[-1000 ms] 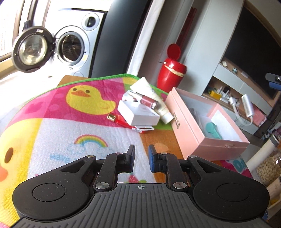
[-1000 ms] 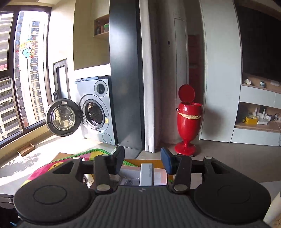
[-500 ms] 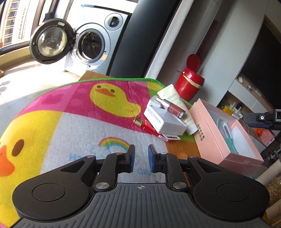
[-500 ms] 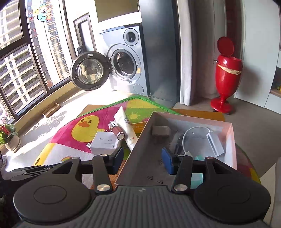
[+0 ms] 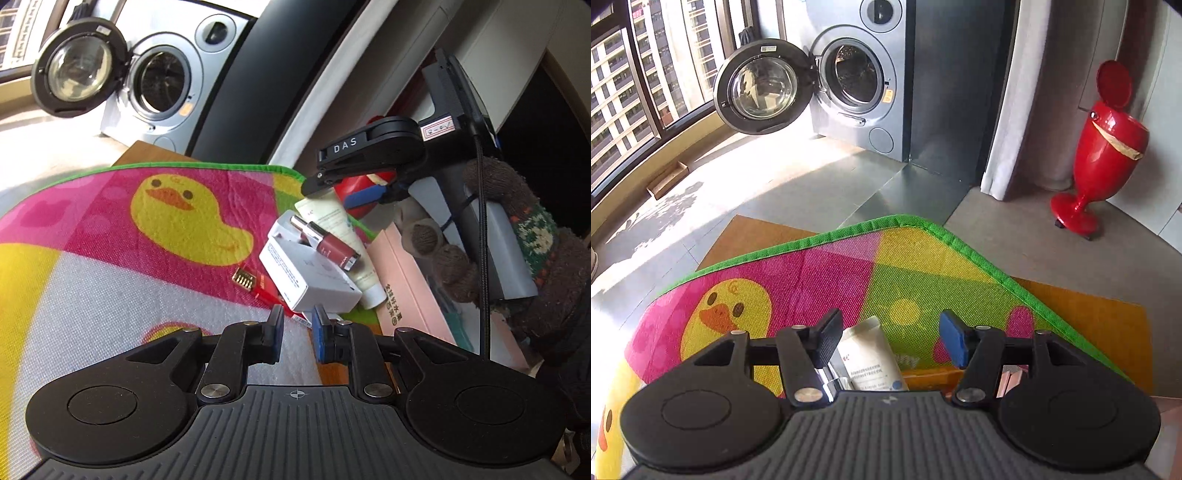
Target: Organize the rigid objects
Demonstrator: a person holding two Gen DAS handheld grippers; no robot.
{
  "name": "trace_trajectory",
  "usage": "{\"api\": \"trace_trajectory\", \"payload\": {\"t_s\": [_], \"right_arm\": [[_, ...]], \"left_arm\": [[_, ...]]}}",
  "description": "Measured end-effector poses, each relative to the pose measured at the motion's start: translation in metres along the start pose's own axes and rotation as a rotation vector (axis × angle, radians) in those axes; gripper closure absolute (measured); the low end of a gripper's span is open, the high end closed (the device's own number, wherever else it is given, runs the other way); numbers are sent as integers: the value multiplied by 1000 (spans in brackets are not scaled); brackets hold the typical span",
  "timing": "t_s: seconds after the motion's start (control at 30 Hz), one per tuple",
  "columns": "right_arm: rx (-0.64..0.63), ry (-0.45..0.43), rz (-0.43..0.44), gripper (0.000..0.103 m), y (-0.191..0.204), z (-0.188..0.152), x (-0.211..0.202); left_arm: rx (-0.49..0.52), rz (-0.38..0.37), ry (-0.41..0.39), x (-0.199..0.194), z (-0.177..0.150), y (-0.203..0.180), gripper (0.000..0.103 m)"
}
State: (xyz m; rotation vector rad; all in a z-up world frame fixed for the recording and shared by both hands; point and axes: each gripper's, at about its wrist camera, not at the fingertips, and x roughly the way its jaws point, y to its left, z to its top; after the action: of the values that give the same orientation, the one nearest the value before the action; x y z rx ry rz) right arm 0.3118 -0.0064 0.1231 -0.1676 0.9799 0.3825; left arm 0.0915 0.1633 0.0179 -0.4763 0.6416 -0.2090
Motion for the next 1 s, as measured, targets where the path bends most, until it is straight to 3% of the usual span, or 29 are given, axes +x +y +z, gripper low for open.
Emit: {"api": "trace_trajectory", "payload": {"t_s": [0.1, 0.23, 0.3, 0.43, 0.53, 0.67, 0.83, 1.0], "right_arm": [[23, 99, 72, 46, -6, 6, 25], [61, 161, 136, 47, -10, -4, 30], [107, 201, 173, 56, -12, -11, 25], [92, 268, 225, 67, -1, -36, 10], [85, 330, 285, 67, 10, -60, 1], [-27, 339, 349, 67, 27, -89, -28], [-206, 206, 301, 55, 34, -128, -78], [-297, 156, 323, 55, 32, -171, -113]], "left_arm": [[-25, -11, -10, -1, -3, 9, 85], [-79, -35, -26, -3, 0, 20, 85], [-98, -51, -29, -5, 1, 23, 85], [-103, -4, -78, -15, 3, 27, 85], [-126, 11, -71, -17, 4, 32, 85], [-123, 22, -46, -18, 1, 33, 85], [-122, 28, -35, -20, -2, 37, 85], [-111, 32, -21, -24, -7, 31, 85]]}}
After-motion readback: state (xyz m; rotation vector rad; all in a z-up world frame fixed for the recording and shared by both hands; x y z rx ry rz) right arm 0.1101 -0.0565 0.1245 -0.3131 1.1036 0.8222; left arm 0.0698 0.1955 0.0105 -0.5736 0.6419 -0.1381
